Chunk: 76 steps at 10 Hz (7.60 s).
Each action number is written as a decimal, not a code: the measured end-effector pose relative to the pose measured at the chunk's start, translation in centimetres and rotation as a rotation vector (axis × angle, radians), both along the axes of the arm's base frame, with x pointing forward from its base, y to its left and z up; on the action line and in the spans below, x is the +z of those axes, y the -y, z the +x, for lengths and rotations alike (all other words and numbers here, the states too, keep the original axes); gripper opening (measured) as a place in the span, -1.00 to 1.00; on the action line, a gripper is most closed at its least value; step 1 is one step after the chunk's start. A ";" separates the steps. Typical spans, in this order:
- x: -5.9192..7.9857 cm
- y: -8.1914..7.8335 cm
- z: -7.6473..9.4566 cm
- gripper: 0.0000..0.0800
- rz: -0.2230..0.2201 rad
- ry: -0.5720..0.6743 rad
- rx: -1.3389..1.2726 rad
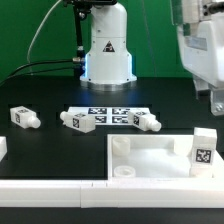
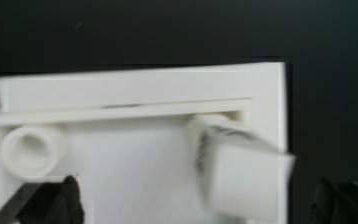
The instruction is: Assemble square table
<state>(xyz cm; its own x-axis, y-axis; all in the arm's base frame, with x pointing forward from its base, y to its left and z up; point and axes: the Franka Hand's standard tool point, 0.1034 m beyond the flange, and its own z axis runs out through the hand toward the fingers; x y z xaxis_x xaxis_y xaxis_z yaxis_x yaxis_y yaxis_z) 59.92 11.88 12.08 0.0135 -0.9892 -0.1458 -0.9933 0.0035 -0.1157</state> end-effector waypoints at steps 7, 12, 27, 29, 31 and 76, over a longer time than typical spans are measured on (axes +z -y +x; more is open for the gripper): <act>-2.0 2.9 -5.0 0.62 0.019 -0.091 -0.186; -2.7 2.3 -6.3 0.62 0.005 -0.098 -0.171; -8.1 3.0 -17.6 0.62 -0.058 -0.287 -0.453; -8.4 3.2 -17.9 0.62 -0.059 -0.296 -0.478; -10.1 4.0 -19.6 0.62 -0.078 -0.337 -0.524; -7.1 2.7 -11.7 0.62 0.349 -0.371 1.175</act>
Offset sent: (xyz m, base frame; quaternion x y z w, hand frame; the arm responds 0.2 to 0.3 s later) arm 0.0000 0.0000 0.0000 0.0000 0.0000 0.0000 1.0000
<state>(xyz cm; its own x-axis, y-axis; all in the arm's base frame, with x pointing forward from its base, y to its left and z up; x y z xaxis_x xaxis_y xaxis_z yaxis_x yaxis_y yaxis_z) 48.20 9.18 4.94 0.7521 -0.3192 -0.5766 -0.3923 -0.9198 -0.0024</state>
